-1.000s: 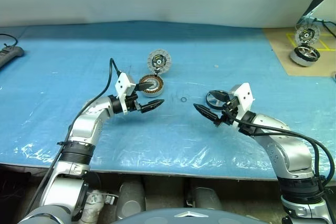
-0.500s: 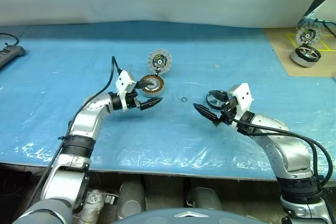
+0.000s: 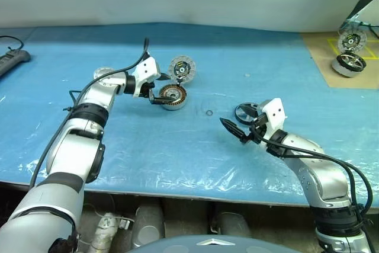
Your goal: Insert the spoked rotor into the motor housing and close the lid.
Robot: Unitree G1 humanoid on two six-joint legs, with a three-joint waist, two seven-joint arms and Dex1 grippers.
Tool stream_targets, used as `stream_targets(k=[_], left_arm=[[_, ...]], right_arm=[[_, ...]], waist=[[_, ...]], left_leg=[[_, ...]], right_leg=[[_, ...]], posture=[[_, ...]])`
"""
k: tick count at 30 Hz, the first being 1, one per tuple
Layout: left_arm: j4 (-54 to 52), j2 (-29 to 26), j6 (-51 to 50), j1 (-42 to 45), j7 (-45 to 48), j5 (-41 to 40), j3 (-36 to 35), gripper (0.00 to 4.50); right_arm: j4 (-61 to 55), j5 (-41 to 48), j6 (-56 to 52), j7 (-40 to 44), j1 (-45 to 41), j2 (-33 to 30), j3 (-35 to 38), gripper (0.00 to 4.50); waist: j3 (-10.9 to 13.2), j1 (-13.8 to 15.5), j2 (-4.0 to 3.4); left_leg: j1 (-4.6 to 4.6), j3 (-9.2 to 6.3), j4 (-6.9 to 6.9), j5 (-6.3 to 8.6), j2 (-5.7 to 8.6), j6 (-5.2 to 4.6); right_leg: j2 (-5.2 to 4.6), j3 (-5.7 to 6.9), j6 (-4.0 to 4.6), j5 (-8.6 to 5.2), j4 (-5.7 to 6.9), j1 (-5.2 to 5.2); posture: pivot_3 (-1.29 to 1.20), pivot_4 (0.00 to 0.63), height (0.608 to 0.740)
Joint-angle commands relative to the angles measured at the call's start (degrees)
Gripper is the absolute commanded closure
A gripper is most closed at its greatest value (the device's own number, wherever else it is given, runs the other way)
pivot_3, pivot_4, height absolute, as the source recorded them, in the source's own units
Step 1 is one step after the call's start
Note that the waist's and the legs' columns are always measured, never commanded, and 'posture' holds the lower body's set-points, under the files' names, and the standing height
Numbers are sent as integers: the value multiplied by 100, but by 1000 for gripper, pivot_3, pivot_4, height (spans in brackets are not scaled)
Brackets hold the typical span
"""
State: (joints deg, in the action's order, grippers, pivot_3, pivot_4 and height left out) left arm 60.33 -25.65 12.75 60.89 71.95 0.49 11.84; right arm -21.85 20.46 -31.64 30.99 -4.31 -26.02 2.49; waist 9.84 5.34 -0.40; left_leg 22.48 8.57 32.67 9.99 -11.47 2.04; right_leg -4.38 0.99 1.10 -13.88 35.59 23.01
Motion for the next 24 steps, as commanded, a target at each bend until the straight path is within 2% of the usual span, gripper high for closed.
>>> stream_targets(k=[1,10,24], left_arm=[[454,-19,421,379,292,375,195,0],[1177,387,612,758,-99,867,230,0],[1400,702,499,551,-616,1478,414,0]], right_arm=[[-407,-21,129,-121,136,56,2,34],[-599,-24,107,-305,382,36,106,34],[-766,-54,79,-505,632,-13,132,34]], waist=[[1,23,2],[4,61,6],[5,63,9]], left_leg=[[2,-1,-1,0,0,0],[8,-5,5,0,3,0],[-1,-8,5,0,3,0]], right_leg=[[0,2,0,0,-2,0],[-8,10,-1,1,-1,-2],[-9,14,-2,1,0,-12]], posture=[[0,150,740],[0,150,740],[0,150,740]])
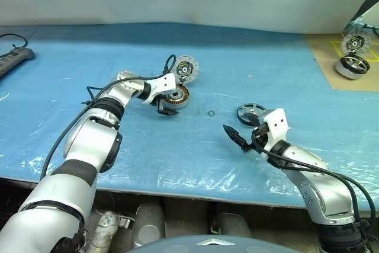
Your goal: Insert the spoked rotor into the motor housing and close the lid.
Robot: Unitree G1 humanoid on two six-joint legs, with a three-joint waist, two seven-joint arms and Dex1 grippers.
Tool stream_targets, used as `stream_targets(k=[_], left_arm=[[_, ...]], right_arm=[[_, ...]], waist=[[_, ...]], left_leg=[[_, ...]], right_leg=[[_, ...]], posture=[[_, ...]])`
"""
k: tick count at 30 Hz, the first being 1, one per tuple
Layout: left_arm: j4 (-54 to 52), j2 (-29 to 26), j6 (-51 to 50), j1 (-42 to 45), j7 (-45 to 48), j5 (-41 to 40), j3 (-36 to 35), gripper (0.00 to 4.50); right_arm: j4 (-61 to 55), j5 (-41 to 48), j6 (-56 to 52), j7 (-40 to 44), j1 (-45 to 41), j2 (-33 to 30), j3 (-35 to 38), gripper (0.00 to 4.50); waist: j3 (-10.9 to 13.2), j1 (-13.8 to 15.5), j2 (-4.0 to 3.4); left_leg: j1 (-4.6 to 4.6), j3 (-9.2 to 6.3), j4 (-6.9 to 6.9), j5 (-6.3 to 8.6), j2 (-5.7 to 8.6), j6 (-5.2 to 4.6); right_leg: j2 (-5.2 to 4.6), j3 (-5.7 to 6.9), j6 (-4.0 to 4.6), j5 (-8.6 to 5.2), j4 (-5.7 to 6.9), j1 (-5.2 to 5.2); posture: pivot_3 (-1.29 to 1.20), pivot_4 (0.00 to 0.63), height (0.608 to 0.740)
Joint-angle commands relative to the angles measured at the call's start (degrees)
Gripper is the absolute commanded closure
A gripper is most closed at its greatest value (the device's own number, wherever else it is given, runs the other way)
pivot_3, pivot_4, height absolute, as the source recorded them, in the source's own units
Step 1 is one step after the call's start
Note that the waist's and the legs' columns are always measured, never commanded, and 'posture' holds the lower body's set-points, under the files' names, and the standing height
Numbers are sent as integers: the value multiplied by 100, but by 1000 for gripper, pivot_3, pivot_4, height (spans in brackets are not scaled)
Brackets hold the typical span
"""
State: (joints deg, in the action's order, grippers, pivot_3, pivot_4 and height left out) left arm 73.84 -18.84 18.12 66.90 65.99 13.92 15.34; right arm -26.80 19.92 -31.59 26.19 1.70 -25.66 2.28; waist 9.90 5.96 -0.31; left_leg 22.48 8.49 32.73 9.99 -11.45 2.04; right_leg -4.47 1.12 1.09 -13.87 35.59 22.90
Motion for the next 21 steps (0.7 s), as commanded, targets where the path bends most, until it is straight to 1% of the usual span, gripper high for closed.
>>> stream_targets(k=[1,4,6,8,12,13,14,16,19,21], left_arm=[[57,21,-41,-64,-30,175,87,0],[102,-30,-101,-106,-153,353,188,0],[116,-71,-147,-122,-174,412,222,384],[109,-137,-138,-145,-45,459,255,901],[91,-212,-150,-204,177,456,259,2254],[79,-232,-128,-238,353,432,253,2469],[57,-226,-120,-274,445,390,224,2474],[38,-171,-210,-306,267,416,218,2484],[4,-195,-202,-357,287,494,285,2485],[-42,-219,-160,-399,466,483,302,2485]], right_arm=[[-275,-4,70,-33,36,-54,152,34],[-288,-4,69,-45,61,-74,160,34],[-290,-8,69,-57,66,-84,159,0],[-285,-16,77,-65,73,-94,154,0],[-244,-38,103,-78,55,-94,118,0],[-229,-46,105,-80,38,-91,105,0],[-218,-56,108,-74,23,-94,90,0],[-193,-74,118,-57,-3,-102,76,0],[-150,-98,123,-36,-43,-112,78,0],[-139,-99,119,-25,-59,-111,84,0]], waist=[[0,2,0],[0,1,0],[0,-6,0],[0,-17,0],[-2,-40,-1],[-3,-39,-3],[-3,-39,-2],[-4,-41,-4],[-5,-37,-5],[-6,-38,-5]], left_leg=[[-3,0,0,0,0,0],[-20,0,1,0,1,0],[-40,0,-2,0,0,0],[-58,0,-7,0,-2,-1],[-65,1,-13,0,-5,0],[-71,2,-21,0,-4,0],[-76,2,-26,0,-3,0],[-78,3,-31,0,-3,0],[-82,3,-39,0,-4,-1],[-91,3,-46,0,-8,-1]], right_leg=[[-1,0,0,0,0,-4],[-3,-1,9,-6,-4,-23],[-3,-1,23,-14,-12,-41],[-3,-1,23,-15,-20,-58],[-2,-5,24,-15,-25,-61],[-2,-7,24,-15,-28,-64],[-2,-7,24,-16,-30,-67],[-1,-6,24,-16,-36,-69],[-3,-6,24,-16,-49,-77],[-4,-6,24,-16,-61,-87]], posture=[[0,150,740],[0,150,740],[0,150,740],[0,150,740],[0,150,740],[0,150,740],[0,150,740],[0,150,740],[0,150,740],[0,150,740]])
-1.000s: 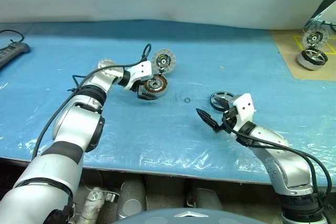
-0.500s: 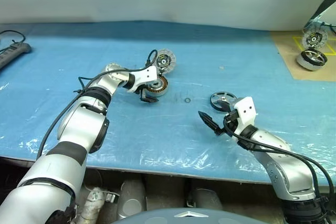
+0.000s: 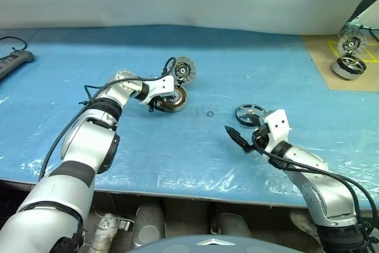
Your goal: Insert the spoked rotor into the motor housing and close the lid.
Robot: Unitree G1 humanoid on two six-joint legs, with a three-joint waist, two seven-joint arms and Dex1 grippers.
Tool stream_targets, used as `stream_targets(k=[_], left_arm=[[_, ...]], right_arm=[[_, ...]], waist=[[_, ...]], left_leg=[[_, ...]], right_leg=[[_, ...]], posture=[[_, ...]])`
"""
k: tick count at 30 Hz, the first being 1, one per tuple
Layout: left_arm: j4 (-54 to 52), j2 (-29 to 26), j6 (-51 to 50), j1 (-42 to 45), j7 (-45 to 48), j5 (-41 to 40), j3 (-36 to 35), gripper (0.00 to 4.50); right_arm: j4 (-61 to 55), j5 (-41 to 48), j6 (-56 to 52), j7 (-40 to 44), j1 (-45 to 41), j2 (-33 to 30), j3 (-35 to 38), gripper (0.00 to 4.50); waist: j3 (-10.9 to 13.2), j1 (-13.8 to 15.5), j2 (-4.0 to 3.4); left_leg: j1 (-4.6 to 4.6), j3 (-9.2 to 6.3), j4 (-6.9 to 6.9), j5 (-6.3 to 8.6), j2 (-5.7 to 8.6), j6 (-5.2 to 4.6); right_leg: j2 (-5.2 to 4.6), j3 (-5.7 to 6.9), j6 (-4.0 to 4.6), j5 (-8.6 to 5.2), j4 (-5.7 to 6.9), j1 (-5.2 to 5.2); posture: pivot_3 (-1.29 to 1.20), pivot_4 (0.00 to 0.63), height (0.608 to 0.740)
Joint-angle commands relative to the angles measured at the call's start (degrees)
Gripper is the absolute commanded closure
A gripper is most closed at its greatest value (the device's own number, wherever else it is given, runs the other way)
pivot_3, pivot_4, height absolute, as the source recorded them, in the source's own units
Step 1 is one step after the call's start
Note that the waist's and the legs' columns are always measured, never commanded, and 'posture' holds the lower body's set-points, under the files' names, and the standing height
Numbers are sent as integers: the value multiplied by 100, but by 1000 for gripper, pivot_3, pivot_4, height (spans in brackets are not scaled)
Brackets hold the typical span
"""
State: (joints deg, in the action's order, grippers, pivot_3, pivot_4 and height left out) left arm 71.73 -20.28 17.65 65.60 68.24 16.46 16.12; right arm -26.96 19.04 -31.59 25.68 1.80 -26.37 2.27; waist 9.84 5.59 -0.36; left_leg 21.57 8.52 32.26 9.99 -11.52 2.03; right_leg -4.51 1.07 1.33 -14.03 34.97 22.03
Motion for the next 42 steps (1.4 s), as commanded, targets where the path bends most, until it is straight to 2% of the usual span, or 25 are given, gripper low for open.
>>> stream_targets(k=[1,5,7,9,11,13,18,23,26,30,32,36,42], left_arm=[[130,-69,-104,-285,319,195,210,2485],[-348,172,-627,-349,933,-311,-78,2486],[-849,315,-1487,-444,772,-277,1,2486],[-1761,321,-2383,-755,963,-280,148,2486],[-3429,298,-4024,-1359,1047,-360,276,2486],[-4706,183,-5180,-1794,1036,-381,433,2486],[-6738,-308,-6716,-2451,973,-492,891,2486],[-7309,-626,-7350,-2743,692,-733,998,2486],[-7007,-533,-7071,-2713,281,-829,887,2486],[-6595,-420,-6535,-2621,-97,-1014,717,1192],[-6688,-470,-6519,-2527,109,-1365,534,536],[-6913,-732,-6400,-2591,687,-2190,167,536],[-7084,-1543,-5776,-2890,1842,-3270,-303,536]], right_arm=[[-120,-21,118,33,-72,-45,81,0],[-144,-42,110,47,-16,-37,47,0],[-165,-44,103,39,19,-14,29,0],[-204,-40,91,34,47,-3,23,0],[-237,-38,81,33,103,-3,16,0],[-254,-37,76,41,143,-9,3,0],[-256,-46,50,96,126,-35,-82,0],[-188,-48,70,122,61,-27,-72,0],[-137,-87,95,136,26,-12,-124,0],[-96,-115,107,148,-41,17,-183,0],[-81,-75,99,195,-106,10,-187,0],[-122,176,43,344,-235,41,-73,0],[-29,236,9,551,-506,-6,-231,0]], waist=[[-1,-1,0],[-2,9,-2],[-3,30,-3],[-5,61,-8],[-10,57,-14],[-12,42,-16],[-14,-10,-20],[-19,-31,-28],[-24,-26,-35],[-31,-17,-45],[-31,-15,-46],[-29,-34,-43],[-28,-105,-41]], left_leg=[[-4,1,-3,0,-1,0],[-2,2,-17,0,-2,0],[-2,3,-26,0,2,1],[0,3,-35,0,6,0],[0,5,-42,0,17,-1],[-2,6,-56,0,29,-4],[-3,6,-78,-13,41,-26],[-10,8,-95,-7,47,-16],[-10,8,-95,-7,53,-15],[-11,8,-95,-11,61,-21],[-18,8,-95,-12,63,-23],[-4,8,-96,-13,61,-23],[91,7,-97,-26,71,-40]], right_leg=[[0,0,0,0,-5,-4],[0,1,0,0,-18,-3],[-4,3,0,0,-18,-2],[-17,15,1,-1,-17,-3],[-30,16,1,-1,-22,-3],[-47,17,-4,-6,-24,-4],[-55,21,-4,-18,-25,2],[-55,18,-5,-29,-29,4],[-57,17,-8,-32,-30,3],[-63,16,-10,-33,-29,0],[-65,15,-11,-33,-28,-6],[-62,13,-12,-32,-25,14],[-47,27,-32,-16,-17,102]], posture=[[0,150,740],[0,150,740],[0,150,740],[0,150,740],[0,150,740],[0,150,740],[0,150,740],[0,150,740],[0,150,740],[0,150,740],[0,150,740],[0,150,740],[0,150,740]])
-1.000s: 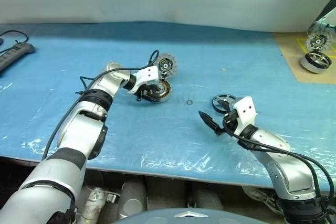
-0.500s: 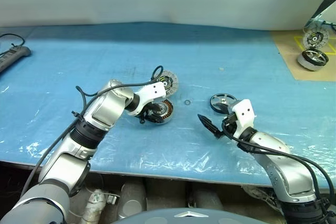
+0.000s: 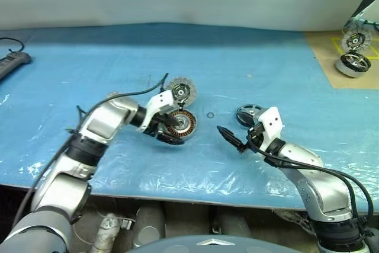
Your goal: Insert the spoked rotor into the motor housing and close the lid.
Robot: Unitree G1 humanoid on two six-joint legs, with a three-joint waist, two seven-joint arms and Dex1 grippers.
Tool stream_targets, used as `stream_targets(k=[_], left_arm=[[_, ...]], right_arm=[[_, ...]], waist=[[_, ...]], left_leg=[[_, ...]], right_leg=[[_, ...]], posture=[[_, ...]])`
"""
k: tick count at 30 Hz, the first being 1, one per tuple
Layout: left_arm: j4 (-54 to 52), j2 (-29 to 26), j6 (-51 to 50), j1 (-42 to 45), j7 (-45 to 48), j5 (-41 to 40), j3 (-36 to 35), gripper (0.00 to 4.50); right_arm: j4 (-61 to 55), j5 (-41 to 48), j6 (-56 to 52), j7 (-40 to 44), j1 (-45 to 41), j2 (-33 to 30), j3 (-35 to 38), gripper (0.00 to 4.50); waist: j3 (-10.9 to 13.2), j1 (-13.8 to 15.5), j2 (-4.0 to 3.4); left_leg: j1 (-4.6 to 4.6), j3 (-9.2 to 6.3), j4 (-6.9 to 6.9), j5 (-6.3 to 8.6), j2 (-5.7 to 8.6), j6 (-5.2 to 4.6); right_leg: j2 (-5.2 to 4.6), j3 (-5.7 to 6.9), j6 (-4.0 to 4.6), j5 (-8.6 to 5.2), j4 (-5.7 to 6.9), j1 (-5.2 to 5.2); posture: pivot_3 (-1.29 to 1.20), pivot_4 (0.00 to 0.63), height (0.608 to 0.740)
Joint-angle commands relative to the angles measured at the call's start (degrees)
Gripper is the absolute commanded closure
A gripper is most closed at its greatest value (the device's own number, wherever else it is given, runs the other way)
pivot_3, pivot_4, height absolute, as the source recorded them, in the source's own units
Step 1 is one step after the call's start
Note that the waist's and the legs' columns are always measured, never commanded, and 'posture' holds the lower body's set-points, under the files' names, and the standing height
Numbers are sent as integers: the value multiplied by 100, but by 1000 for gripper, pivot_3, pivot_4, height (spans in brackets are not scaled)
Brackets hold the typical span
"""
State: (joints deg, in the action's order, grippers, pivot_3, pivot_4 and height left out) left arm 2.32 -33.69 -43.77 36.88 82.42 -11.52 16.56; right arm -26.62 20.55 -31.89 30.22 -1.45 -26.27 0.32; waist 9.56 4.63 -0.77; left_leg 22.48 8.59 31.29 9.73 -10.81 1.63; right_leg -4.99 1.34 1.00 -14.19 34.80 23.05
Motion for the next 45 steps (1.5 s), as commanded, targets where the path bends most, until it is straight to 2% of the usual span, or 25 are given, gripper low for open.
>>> stream_targets(k=[1,6,10,13,20,24,36,41,45], left_arm=[[-33,-230,517,-2,402,-515,-423,536],[361,-217,1724,-123,428,-840,-1025,536],[537,26,2356,-674,249,-1153,-1460,536],[623,283,2811,-1169,-428,-891,-1528,536],[-95,520,2646,-2120,-1218,-1298,-1779,536],[-254,451,2831,-2405,-1380,-1163,-1673,536],[-321,351,2781,-2453,-1439,-1222,-1578,536],[-275,326,2844,-2438,-1462,-1182,-1550,509],[-155,267,2883,-2386,-1419,-1168,-1534,509]], right_arm=[[15,34,52,122,-268,-15,-104,0],[774,-407,320,218,-829,10,-531,0],[1668,-844,783,289,-1235,85,-866,0],[2181,-980,1054,336,-1518,246,-954,0],[2946,-1226,1380,447,-1891,604,-1156,0],[3374,-1366,1515,519,-1982,636,-1177,0],[4140,-1643,1661,675,-2295,704,-1266,0],[4105,-1674,1649,679,-2125,689,-1239,1608],[3948,-1727,1600,639,-1954,570,-1195,3058]], waist=[[0,-5,1],[5,-44,8],[4,-82,7],[4,-88,8],[13,-63,28],[13,-70,27],[11,-75,30],[9,-77,33],[8,-72,35]], left_leg=[[15,-3,0,0,-2,0],[23,-6,16,1,-2,1],[15,-5,31,3,-1,4],[12,-3,40,2,-4,1],[18,-6,82,2,-13,-2],[16,-4,99,6,-16,2],[-12,0,109,4,-19,-1],[-13,1,109,4,-16,-1],[-29,1,108,5,-18,-1]], right_leg=[[1,7,1,-1,1,9],[-4,13,1,0,5,7],[-9,8,23,-13,9,-3],[-8,4,23,-13,17,-4],[-7,7,26,-14,74,6],[-12,-1,28,-16,78,2],[-11,-9,31,-14,90,-20],[-10,-10,31,-14,90,-22],[-11,-10,31,-14,89,-39]], posture=[[0,150,740],[0,150,740],[0,150,740],[0,150,740],[0,150,740],[0,150,740],[0,150,740],[0,150,740],[0,150,740]])
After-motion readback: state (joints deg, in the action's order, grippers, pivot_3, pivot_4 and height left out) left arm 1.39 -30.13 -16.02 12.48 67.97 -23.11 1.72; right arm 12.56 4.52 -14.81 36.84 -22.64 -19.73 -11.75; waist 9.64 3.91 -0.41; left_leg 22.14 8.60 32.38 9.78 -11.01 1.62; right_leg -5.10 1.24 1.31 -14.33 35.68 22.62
